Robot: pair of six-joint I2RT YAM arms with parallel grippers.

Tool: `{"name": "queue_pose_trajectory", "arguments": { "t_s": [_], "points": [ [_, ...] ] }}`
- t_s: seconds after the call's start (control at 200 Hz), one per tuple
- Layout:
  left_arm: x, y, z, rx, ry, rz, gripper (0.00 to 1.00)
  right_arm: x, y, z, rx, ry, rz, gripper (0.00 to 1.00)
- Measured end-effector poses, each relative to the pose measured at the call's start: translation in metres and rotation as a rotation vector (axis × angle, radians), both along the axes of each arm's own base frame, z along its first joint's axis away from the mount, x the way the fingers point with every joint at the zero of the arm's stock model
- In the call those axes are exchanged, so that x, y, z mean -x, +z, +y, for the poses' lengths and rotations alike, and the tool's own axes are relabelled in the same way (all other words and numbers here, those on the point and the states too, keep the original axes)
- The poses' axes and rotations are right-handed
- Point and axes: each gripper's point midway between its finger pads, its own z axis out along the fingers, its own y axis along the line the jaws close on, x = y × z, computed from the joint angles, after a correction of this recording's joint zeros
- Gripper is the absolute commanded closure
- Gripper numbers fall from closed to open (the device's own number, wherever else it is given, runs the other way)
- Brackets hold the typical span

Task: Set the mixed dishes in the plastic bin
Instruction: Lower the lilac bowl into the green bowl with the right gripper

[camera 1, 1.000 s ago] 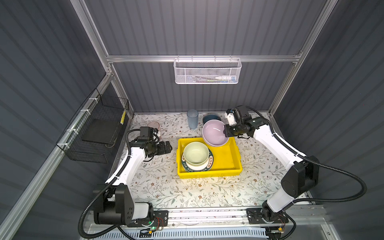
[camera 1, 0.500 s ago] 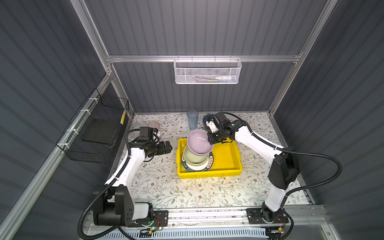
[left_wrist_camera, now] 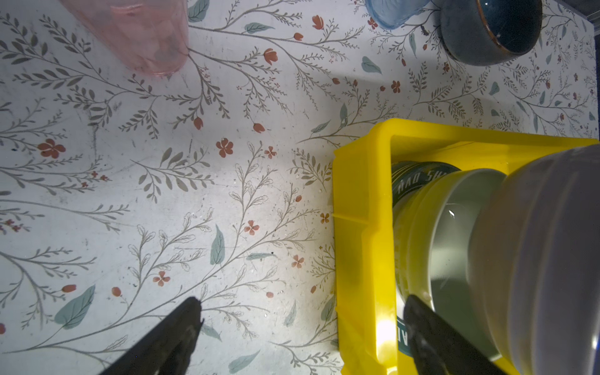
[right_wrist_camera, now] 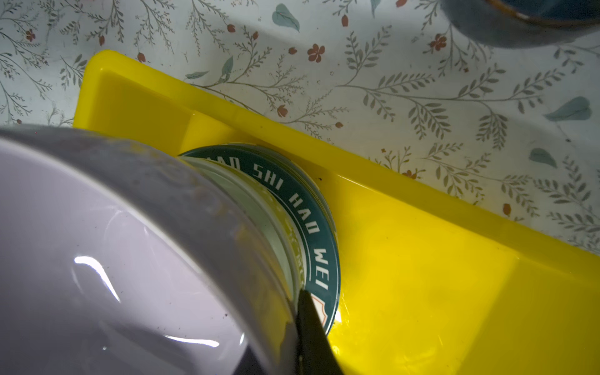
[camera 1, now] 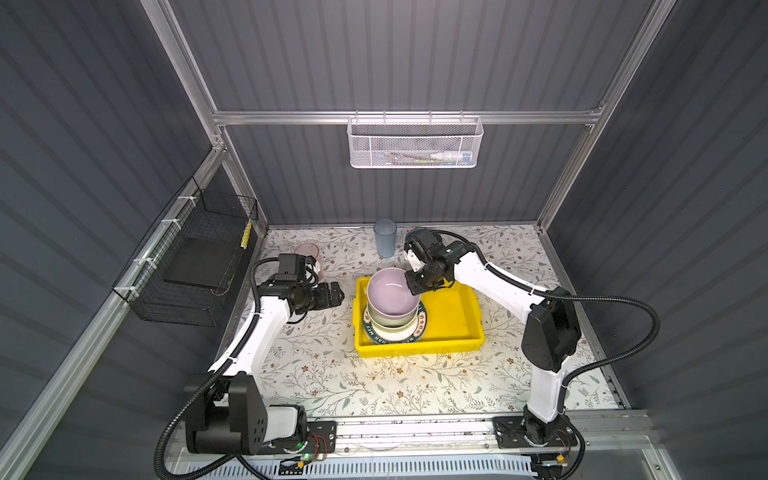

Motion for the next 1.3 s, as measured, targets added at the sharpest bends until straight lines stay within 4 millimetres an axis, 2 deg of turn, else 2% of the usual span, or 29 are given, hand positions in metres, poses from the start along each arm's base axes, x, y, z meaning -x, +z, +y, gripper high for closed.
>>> {"name": "queue_pose_trajectory", "arguments": {
  "t_s": [0.25,0.695,1.301],
  "points": [
    [0.0,0.0,0.0,0.0,0.0,0.0,0.02,0.004,-0.006,-0.005,0.038,0.002,0.032,0.99],
    [0.0,0.0,0.0,0.0,0.0,0.0,0.01,0.007,-0.022,0.008,0.07,0.029,0.067,0.98],
    [0.0,0.0,0.0,0.0,0.0,0.0,0.01,0.006,-0.021,0.007,0.09,0.023,0.051,0.93]
  ]
}}
